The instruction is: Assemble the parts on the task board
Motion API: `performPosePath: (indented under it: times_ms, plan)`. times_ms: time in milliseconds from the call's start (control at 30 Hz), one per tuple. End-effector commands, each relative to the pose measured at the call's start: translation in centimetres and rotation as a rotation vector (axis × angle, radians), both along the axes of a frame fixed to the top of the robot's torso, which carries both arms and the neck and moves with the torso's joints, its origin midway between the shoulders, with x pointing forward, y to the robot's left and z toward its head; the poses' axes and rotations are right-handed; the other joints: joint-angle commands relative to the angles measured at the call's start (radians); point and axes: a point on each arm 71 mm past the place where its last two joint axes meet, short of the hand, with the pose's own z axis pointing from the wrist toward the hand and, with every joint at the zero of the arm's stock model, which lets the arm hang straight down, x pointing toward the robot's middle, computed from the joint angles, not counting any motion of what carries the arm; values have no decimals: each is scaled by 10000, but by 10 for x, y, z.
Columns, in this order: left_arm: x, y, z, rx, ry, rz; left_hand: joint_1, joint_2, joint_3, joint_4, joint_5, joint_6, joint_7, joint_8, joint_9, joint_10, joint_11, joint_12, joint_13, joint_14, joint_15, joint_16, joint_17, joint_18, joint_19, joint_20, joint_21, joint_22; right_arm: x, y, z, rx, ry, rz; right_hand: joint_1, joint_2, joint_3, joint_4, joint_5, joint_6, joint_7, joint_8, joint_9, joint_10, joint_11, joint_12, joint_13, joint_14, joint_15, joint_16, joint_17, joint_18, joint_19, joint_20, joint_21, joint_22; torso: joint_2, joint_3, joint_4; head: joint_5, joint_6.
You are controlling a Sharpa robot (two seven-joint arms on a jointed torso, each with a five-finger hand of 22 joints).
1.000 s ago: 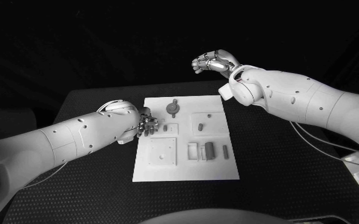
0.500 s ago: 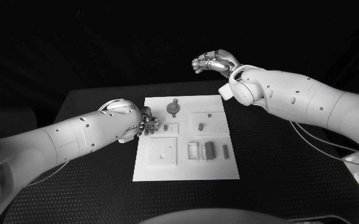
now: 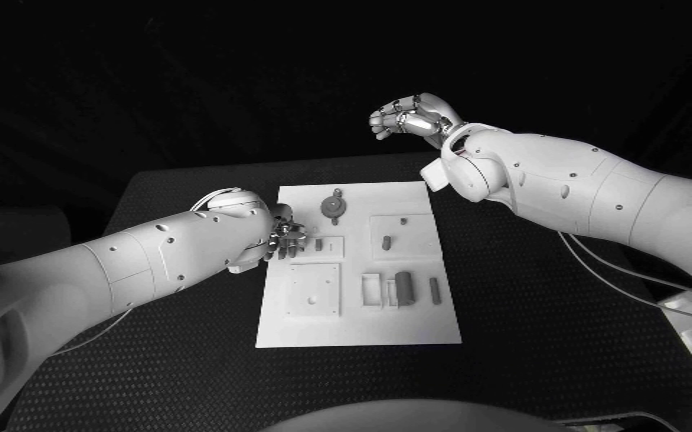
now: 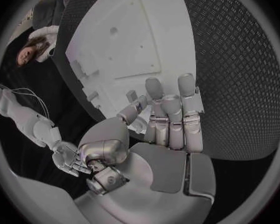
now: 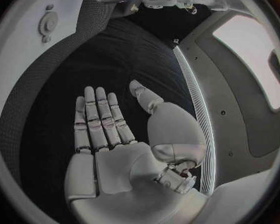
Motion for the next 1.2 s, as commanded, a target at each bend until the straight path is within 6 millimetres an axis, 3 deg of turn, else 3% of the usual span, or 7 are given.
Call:
performPosePath:
  times_ms: [33, 567, 933, 1100, 1200]
  plan:
    - [-8, -10, -8, 110, 460, -414, 3, 126, 64, 4, 42, 103, -9, -4, 25, 10, -96, 89, 12, 56, -147, 61, -26, -57, 140, -161, 64, 263, -1, 2, 0, 13, -46, 191, -111, 10, 14, 68, -10, -77, 142, 27, -12, 41, -7, -39, -4, -58, 12, -6, -13, 27, -63, -5, -30, -1, -1, -2, 2, 2, -11]
    - [-8, -13, -8, 239, 261, -610, -27, 128, 80, 3, 54, 113, -25, -13, 58, 8, -114, 233, 15, 72, -170, 187, -72, -63, 160, -181, 185, 262, -1, 3, 0, 14, -37, 208, -114, 12, 18, 70, -10, -75, 140, 31, -14, 45, -7, -43, -3, -63, 14, -3, -17, 24, -70, -6, -27, 3, -2, -2, 2, -20, 1]
    - [-7, -13, -8, 132, 347, -541, 105, 66, 134, 2, -111, 123, -34, -17, 100, -48, -123, 350, -8, 36, -182, 279, -143, -64, 133, -200, 288, 256, 0, 2, 0, 11, -23, 211, -114, 13, 20, 70, -10, -74, 138, 33, -15, 47, -8, -46, -2, -65, 14, -1, -18, 23, -74, -7, -27, 4, 1, 0, 1, -35, 21]
    - [-6, -11, -8, 61, 409, -475, 174, 38, 140, 5, -43, 210, -59, 34, 157, -66, -144, 422, -29, 25, -198, 337, -187, -70, 118, -205, 345, 255, 0, 2, 0, 9, -19, 210, -115, 11, 20, 70, -10, -75, 138, 33, -16, 47, -7, -47, -2, -66, 15, 0, -19, 22, -76, -7, -26, 5, -3, 0, 2, -41, 19]
    - [-5, -10, -9, 19, 458, -435, 216, 20, 135, 7, 289, 301, -93, 111, 270, -93, -173, 497, -66, 5, -224, 400, -245, -82, 95, -210, 405, 251, 0, 2, 0, 9, -13, 216, -116, 10, 20, 70, -10, -76, 137, 33, -17, 47, -7, -48, -2, -67, 15, 0, -20, 22, -77, -7, -26, 6, -2, 1, 0, -39, 31]
